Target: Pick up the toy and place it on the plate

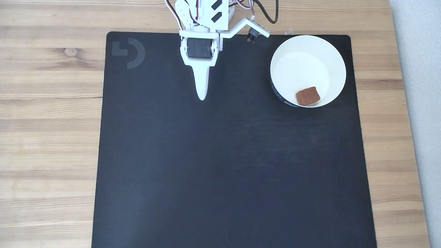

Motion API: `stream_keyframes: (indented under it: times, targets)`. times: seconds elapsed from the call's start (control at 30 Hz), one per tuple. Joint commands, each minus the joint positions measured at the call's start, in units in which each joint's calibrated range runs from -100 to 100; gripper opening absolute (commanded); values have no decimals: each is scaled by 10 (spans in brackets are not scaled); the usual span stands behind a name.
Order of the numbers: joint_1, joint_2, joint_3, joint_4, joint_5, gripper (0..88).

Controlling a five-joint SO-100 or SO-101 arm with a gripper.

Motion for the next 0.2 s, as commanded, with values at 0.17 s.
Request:
stream_keyframes:
  times: [0.17]
  targets:
    - [0,-7,7,5,1,29]
